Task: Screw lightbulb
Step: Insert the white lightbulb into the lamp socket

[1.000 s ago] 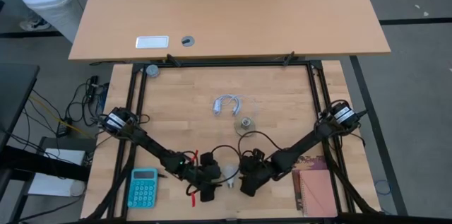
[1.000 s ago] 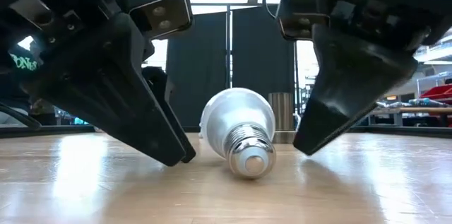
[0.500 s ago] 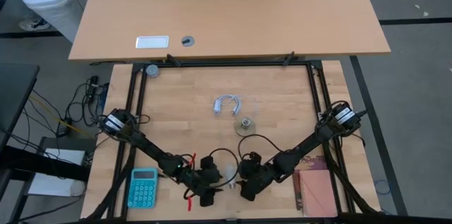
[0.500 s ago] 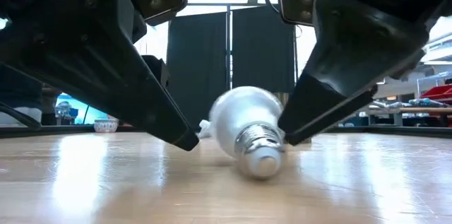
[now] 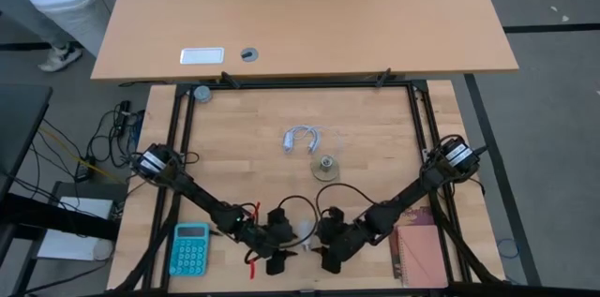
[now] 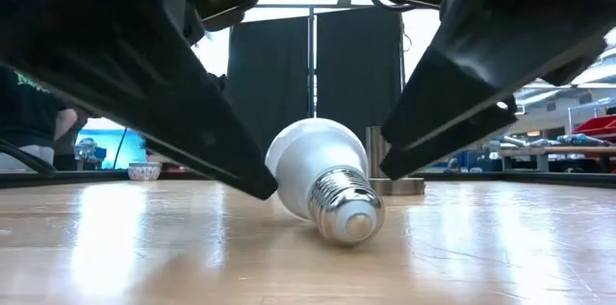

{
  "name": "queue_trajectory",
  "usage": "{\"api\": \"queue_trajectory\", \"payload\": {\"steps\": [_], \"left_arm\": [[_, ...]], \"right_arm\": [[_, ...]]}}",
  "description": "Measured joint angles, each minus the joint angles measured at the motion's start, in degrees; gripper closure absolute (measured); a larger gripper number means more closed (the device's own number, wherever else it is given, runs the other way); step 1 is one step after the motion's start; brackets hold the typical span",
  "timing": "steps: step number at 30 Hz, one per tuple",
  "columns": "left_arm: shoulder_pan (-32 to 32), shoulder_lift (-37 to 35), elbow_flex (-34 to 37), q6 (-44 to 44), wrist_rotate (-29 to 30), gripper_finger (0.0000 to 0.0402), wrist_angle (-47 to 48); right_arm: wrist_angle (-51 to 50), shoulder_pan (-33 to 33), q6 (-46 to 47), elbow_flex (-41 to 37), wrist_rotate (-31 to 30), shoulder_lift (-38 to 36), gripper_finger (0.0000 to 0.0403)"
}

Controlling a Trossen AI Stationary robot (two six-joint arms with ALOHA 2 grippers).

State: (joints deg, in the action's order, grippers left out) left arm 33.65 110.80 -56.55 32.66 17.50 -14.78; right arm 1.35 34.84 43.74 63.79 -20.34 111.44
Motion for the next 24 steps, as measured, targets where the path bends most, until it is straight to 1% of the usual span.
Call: {"api": "queue_trajectory", "payload": {"steps": [5,8,15,18,20,22,24], "left_arm": [[-0.95,0.0,0.0,-5.25,0.55,0.0153,0.43],[-1.19,0.0,-0.02,-5.47,0.16,0.0153,1.85],[-1.85,0.0,-0.01,-3.95,-1.16,0.0153,5.37],[-2.53,-0.55,-1.54,-5.61,-3.81,0.0153,10.61],[-2.59,-0.93,-3.84,-9.16,-3.74,0.0153,16.59],[-2.41,-0.94,-6.92,-13.68,-1.94,0.0153,23.72],[-2.33,-0.96,-9.96,-18.05,0.66,0.0153,29.92]], "right_arm": [[-0.89,0.04,-4.99,0.02,-0.22,0.02,0.0163],[-2.65,0.1,-6.61,0.0,0.43,0.03,0.0163],[-1.32,-0.5,-8.75,0.0,0.94,0.04,0.0164],[-2.04,-0.95,-8.51,0.01,3.98,0.04,0.0165],[-2.41,-1.08,-8.42,0.0,6.23,0.04,0.0165],[-2.28,-1.03,-8.71,0.0,7.58,0.04,0.0165],[-2.28,-0.96,-8.1,0.0,7.69,0.04,0.0165]]}}
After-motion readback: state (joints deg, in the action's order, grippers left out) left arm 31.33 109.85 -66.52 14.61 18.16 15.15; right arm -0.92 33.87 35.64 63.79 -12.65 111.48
